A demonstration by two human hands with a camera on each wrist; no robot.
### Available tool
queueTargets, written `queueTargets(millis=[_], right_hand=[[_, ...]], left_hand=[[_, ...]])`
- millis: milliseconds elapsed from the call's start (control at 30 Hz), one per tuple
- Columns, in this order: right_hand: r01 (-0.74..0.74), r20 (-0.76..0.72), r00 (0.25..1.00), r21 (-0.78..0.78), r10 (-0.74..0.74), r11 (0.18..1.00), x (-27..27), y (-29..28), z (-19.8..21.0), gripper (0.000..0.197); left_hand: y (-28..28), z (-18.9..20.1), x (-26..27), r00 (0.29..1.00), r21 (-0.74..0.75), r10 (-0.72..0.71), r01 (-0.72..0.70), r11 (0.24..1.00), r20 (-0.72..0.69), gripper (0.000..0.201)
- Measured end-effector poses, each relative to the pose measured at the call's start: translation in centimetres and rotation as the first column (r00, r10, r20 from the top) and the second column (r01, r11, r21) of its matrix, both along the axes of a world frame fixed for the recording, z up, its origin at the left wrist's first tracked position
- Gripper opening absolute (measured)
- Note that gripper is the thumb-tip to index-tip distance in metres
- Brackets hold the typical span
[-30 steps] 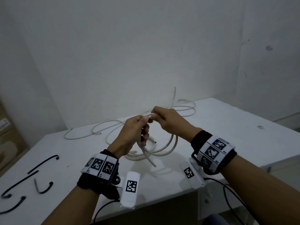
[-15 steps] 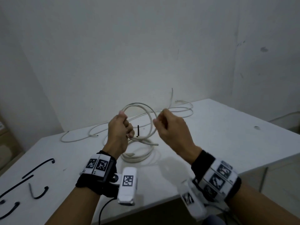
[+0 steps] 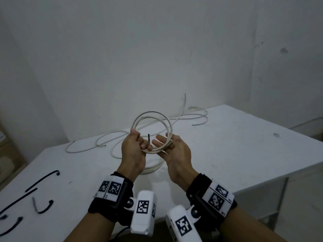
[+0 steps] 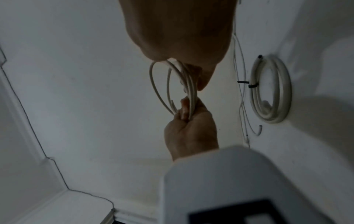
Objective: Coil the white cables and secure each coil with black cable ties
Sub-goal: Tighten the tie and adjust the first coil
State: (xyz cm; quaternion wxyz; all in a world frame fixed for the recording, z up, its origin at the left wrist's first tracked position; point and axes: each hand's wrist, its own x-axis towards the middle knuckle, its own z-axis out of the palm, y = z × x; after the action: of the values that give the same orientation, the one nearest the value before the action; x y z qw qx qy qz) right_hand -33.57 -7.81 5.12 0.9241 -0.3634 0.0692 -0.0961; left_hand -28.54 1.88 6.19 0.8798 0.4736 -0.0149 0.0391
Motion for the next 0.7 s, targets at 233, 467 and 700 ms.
queueTargets(millis=[233, 467, 700], right_hand=[[0.137, -0.045, 0.987, -0.254, -0.154, 0.957, 0.8, -0.1, 0.3, 0.034], [-0.022, -0.219, 0.976, -0.031, 0.015, 0.999, 2.1, -1.3, -0.7, 0.035], [0.008, -0.222, 0.973, -0.217, -0.057, 0.976, 1.8, -1.4, -1.2, 0.034]], left_hand=[[-0.2, -1.7, -0.7, 0.997, 0.071, -0.067, 0.068, 0.995, -0.025, 0.033], [-0.5, -1.5, -1.9, 0.99, 0.053, -0.138, 0.137, 0.989, 0.002, 0.034], [-0.1, -1.2, -1.9, 0.986, 0.045, -0.155, 0.157, 0.986, -0.056, 0.04]])
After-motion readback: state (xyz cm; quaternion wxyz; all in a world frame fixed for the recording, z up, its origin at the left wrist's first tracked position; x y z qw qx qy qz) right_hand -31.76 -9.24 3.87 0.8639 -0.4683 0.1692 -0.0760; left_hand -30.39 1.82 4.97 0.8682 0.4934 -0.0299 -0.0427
